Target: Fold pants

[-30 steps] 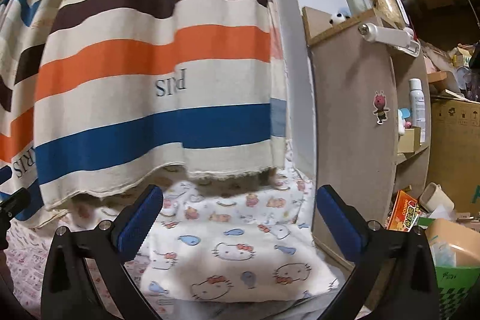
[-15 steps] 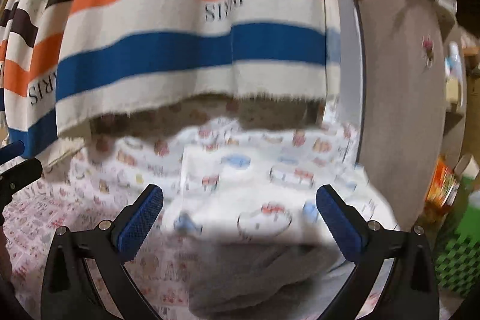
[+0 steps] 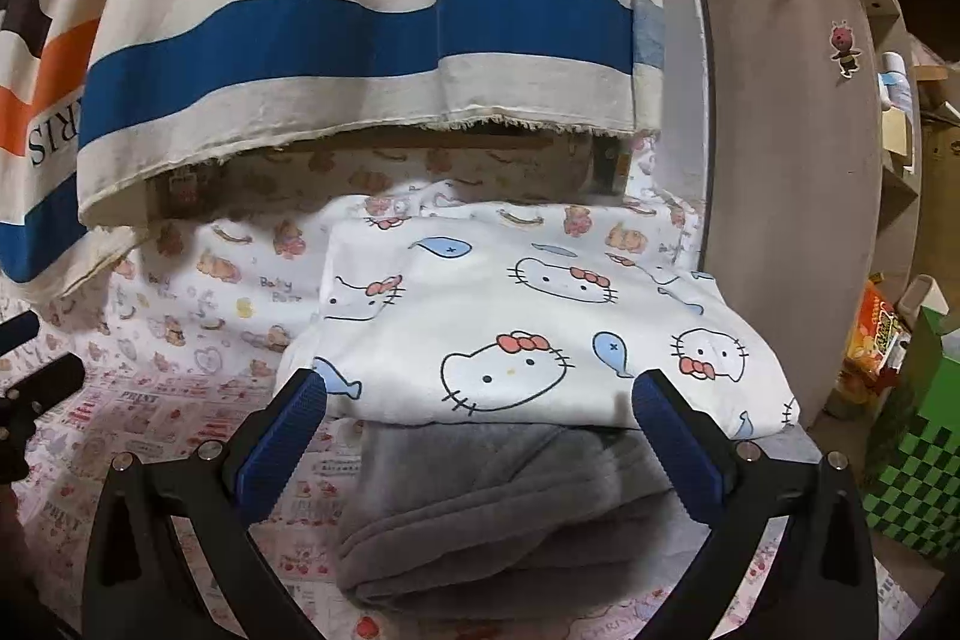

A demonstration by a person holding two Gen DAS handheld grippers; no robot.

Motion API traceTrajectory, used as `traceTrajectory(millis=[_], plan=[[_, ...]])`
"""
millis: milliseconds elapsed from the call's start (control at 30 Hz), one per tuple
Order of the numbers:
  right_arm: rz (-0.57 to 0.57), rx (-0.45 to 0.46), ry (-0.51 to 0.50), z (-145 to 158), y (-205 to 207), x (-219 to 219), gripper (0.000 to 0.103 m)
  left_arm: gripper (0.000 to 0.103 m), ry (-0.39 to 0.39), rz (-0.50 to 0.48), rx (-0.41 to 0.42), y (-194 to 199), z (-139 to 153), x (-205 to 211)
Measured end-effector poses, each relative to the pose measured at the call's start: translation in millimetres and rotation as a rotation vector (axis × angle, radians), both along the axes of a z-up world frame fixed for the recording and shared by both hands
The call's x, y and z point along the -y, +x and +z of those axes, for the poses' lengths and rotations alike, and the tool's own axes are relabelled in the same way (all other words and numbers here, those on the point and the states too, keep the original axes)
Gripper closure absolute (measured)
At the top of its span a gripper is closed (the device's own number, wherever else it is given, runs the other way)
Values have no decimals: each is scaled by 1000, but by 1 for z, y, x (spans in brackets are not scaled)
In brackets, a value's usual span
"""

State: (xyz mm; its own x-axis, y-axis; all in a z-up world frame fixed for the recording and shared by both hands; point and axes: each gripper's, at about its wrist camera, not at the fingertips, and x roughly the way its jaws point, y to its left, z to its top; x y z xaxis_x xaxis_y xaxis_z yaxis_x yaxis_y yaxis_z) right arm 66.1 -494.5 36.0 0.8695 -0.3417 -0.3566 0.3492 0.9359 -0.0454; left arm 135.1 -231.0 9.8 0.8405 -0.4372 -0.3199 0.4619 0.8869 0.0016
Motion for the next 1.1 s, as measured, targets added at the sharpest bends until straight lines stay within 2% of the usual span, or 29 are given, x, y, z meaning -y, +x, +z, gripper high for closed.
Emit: traceTrajectory(millis=[1100], plan=[[20, 14, 5, 1, -2, -1, 1, 0, -4, 8, -18, 5, 0, 0]])
